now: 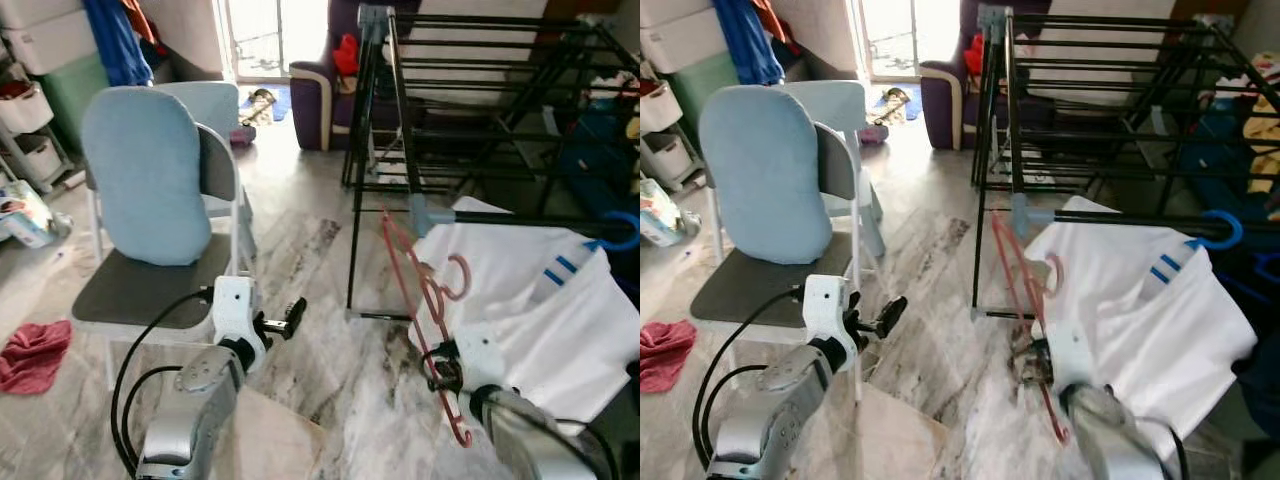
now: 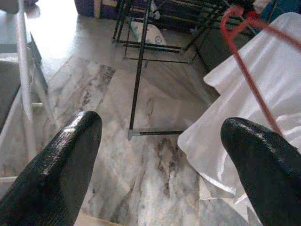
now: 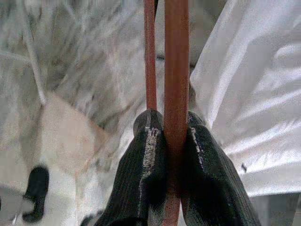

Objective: Hang hanger

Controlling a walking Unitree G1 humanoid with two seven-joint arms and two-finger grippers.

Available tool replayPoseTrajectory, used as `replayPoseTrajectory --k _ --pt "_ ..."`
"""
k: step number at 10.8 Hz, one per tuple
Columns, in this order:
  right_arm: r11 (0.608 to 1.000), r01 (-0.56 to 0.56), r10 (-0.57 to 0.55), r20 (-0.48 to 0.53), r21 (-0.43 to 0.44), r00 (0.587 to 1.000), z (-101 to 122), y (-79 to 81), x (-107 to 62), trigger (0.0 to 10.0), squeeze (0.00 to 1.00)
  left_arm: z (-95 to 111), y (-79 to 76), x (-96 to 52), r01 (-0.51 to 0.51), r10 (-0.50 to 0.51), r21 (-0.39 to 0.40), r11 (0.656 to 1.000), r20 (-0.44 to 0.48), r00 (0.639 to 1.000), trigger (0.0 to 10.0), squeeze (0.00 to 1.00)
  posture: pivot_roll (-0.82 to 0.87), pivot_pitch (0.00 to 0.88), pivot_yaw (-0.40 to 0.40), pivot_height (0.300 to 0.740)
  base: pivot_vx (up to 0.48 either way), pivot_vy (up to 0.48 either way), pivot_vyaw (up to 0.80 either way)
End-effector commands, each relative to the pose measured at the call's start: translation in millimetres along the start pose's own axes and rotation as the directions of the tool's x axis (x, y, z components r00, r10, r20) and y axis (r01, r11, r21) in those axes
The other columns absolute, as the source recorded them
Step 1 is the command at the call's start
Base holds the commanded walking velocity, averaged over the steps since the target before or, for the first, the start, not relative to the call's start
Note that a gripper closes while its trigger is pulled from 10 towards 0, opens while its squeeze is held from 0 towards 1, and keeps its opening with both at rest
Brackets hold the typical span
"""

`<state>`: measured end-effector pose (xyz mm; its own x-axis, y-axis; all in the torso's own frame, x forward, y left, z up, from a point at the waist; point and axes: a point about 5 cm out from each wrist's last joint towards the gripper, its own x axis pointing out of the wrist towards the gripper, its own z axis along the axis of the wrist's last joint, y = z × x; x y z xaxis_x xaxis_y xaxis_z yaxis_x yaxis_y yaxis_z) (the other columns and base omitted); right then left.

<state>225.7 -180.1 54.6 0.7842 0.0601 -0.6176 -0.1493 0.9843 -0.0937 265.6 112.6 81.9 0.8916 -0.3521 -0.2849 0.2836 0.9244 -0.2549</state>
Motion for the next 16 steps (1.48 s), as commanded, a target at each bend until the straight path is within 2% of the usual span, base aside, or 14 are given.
replayPoseTrajectory --k 1,3,4,6,8,10,12,16 --pt "1.0 0.02 -0.02 0.098 -0.001 0.995 20 -1.0 -4.4 10.0 0.0 2 -1.2 1.8 0.012 -0.012 0.012 1.0 -0.004 1.0 10.0 0.0 -0.16 0.0 -0.001 0.74 0.0 0.0 0.0" --pt "0.996 0.076 -0.083 0.168 0.046 0.982 53 -12.1 7.6 10.0 0.0 6 -5.3 7.2 0.032 -0.032 0.022 0.999 0.002 0.999 10.0 0.0 -0.16 0.0 0.008 0.74 0.0 0.0 0.0" --pt "0.994 0.086 -0.097 0.17 0.073 0.981 64 -17.1 14.7 10.0 0.0 6 -4.4 7.4 0.03 -0.03 0.023 0.999 0.0 1.0 10.0 0.0 -0.16 0.0 0.006 0.74 0.0 0.0 0.0" --pt "0.98 0.063 -0.079 0.08 0.187 0.994 74 -23.0 33.1 10.0 0.0 5 -3.0 6.6 0.02 -0.02 0.024 1.0 -0.005 1.0 10.0 0.0 -0.14 0.0 -0.005 0.74 0.0 0.0 0.0" --pt "0.961 0.009 -0.001 -0.031 0.276 1.0 69 -19.6 50.3 10.0 0.0 4 -3.6 6.6 0.016 -0.016 0.026 1.0 -0.01 1.0 10.0 0.0 -0.13 0.0 -0.016 0.74 0.0 0.0 0.0" --pt "0.958 -0.021 0.047 -0.086 0.286 0.995 65 -17.4 61.8 10.0 0.0 3 -2.9 6.3 0.013 -0.013 0.026 1.0 -0.018 1.0 10.0 0.0 -0.13 0.0 -0.021 0.74 0.0 0.0 0.0" --pt "0.965 -0.072 0.105 -0.122 0.254 0.987 56 -7.4 66.0 10.0 0.0 1 -2.8 5.5 0.011 -0.01 0.023 1.0 -0.03 1.0 10.0 0.0 -0.12 0.0 -0.034 0.74 0.0 0.0 0.0" --pt "0.983 -0.106 0.121 -0.095 0.15 0.988 60 -4.3 72.2 10.0 0.0 -3 -4.4 3.7 0.017 -0.016 0.026 0.999 -0.048 0.999 10.0 0.0 -0.11 0.0 -0.037 0.74 0.0 0.0 0.0"
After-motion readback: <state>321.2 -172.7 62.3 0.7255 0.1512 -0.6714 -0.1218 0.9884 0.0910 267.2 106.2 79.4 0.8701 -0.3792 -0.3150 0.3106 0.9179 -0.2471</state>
